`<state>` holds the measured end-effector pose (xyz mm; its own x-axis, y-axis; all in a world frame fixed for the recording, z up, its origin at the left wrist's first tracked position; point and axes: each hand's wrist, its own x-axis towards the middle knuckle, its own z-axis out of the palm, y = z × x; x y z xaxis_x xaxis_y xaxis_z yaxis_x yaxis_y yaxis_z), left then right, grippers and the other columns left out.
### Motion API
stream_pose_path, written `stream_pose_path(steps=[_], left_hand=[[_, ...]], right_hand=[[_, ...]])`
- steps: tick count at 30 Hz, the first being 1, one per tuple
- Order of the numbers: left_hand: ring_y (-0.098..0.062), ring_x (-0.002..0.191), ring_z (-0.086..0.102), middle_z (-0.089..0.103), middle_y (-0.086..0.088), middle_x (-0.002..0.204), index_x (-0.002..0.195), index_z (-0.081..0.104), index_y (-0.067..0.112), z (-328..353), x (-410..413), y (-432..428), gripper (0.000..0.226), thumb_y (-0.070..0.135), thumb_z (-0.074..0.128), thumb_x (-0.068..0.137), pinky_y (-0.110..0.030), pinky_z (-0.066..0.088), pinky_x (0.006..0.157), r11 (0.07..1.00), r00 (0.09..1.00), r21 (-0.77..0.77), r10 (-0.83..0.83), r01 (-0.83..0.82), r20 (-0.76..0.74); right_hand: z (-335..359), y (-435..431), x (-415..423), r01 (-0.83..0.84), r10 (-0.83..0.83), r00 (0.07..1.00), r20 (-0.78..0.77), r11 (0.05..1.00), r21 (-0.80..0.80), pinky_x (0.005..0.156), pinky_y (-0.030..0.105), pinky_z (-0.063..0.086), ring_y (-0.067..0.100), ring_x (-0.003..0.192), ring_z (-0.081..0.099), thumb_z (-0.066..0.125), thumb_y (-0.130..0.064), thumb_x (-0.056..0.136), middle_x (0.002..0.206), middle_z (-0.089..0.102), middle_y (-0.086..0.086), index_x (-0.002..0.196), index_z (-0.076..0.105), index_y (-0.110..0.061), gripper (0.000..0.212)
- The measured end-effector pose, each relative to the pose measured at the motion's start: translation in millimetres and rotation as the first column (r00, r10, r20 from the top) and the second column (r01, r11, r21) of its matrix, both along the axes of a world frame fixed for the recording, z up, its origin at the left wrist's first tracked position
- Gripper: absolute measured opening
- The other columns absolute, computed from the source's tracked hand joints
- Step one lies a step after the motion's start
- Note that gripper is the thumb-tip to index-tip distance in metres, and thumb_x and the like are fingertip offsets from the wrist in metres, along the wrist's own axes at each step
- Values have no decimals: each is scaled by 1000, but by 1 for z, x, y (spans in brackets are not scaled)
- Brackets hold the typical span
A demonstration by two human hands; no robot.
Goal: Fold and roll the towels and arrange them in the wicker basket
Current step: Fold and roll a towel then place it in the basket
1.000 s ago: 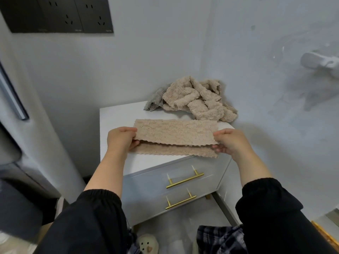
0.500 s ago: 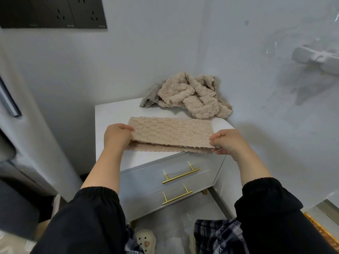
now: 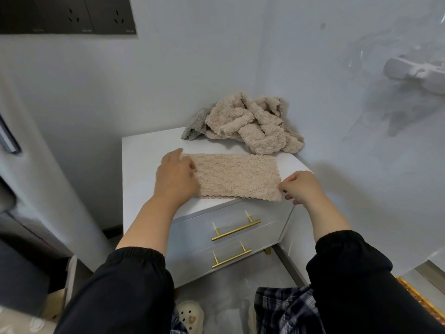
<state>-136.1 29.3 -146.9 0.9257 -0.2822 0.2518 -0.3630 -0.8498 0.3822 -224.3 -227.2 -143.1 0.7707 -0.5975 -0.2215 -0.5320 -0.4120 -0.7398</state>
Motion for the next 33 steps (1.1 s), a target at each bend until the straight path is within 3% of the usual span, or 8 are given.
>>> stream_pose_path(steps=[4, 10, 15, 18, 22, 26, 29, 33], left_hand=[[-22, 148, -4, 5, 1, 161, 148, 29, 27, -10, -10, -23, 55, 41, 44, 97, -44, 4, 119, 943, 945, 100, -304, 316, -123], [-21, 147, -13, -9, 4, 161, 153, 6, 32, -21, -13, -36, 66, 62, 22, 95, -48, -5, 118, 869, 922, 329, -300, 369, -243], [-24, 147, -2, -5, 1, 161, 153, 5, 32, -21, -15, -41, 75, 69, 26, 91, -49, 4, 117, 841, 931, 404, -303, 361, -202], [-27, 138, 22, 21, -2, 156, 150, 20, 31, -14, -18, -45, 74, 71, 32, 88, -44, 26, 111, 833, 937, 431, -328, 348, -122], [-20, 99, 54, 62, -1, 106, 113, 63, 26, 6, -26, -54, 53, 65, 36, 91, -33, 45, 81, 896, 905, 150, -395, 417, -157], [-20, 70, 58, 67, -4, 74, 73, 66, 15, 12, -30, -53, 42, 48, 51, 93, -36, 46, 71, 909, 910, -259, -376, 325, -177], [-11, 87, 58, 65, 7, 99, 100, 68, 25, 13, -26, -48, 19, 39, 65, 87, -32, 49, 82, 892, 962, -407, -257, 198, -96], [-5, 114, 56, 58, 9, 126, 140, 41, 24, 23, -25, -44, 79, 44, 75, 71, -26, 46, 94, 660, 806, -745, -492, 99, -329]], right_hand=[[0, -2, 0, -9, 9, 1000, -9, 999, 40, 68, 34, 52, 32, 84, 70, 56, -28, 91, 89, 70, 14, 86, 64, 0, 30], [3, -1, -1, -65, 82, 994, -76, 978, 197, 65, 30, 47, 18, 67, 64, 63, -32, 90, 85, 65, 8, 98, 60, -2, 31], [5, 1, 4, 4, -67, 989, 131, 901, 434, 56, 27, 52, 18, 61, 64, 59, -23, 94, 77, 64, 8, 93, 56, -6, 17], [4, 3, 9, 43, -200, 949, 243, 847, 531, 55, 28, 56, 20, 68, 63, 55, -19, 96, 82, 63, 8, 81, 53, -10, 18], [5, 4, 14, 79, -327, 892, 313, 793, 604, 64, 31, 53, 19, 79, 61, 53, -18, 96, 87, 63, 7, 80, 56, -11, 18], [14, 6, 12, -23, -300, 845, 442, 806, 591, 63, 30, 50, 17, 70, 59, 52, -13, 96, 80, 62, 6, 75, 57, -12, 22], [25, 10, 4, -173, -193, 806, 560, 827, 534, 56, 24, 49, 10, 60, 61, 55, -8, 95, 66, 66, -2, 75, 57, -12, 20], [37, 17, -6, -366, -52, 748, 662, 800, 476, 53, 19, 50, 5, 56, 61, 54, -3, 93, 59, 66, -7, 76, 55, -13, 19]])
